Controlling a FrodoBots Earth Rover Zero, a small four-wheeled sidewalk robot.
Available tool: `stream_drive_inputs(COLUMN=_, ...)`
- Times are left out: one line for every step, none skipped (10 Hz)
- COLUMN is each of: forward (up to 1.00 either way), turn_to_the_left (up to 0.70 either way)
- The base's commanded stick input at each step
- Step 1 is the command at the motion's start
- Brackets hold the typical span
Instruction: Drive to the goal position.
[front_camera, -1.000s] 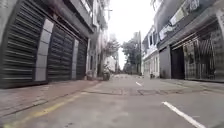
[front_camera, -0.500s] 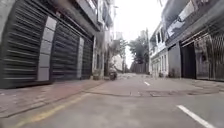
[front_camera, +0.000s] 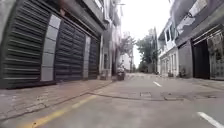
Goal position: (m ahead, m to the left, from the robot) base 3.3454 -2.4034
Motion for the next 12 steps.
stream_drive_inputs(forward=0.61, turn_to_the_left=0.32)
stream_drive_inputs(forward=0.61, turn_to_the_left=0.31)
stream_drive_inputs(forward=0.61, turn_to_the_left=0.31)
stream_drive_inputs(forward=0.61, turn_to_the_left=0.31)
stream_drive_inputs(forward=0.61, turn_to_the_left=0.31)
stream_drive_inputs(forward=0.61, turn_to_the_left=0.31)
stream_drive_inputs(forward=0.61, turn_to_the_left=0.31)
stream_drive_inputs(forward=0.61, turn_to_the_left=0.31)
stream_drive_inputs(forward=0.61, turn_to_the_left=0.31)
stream_drive_inputs(forward=0.61, turn_to_the_left=0.31)
stream_drive_inputs(forward=0.61, turn_to_the_left=0.31)
stream_drive_inputs(forward=0.61, turn_to_the_left=0.31)
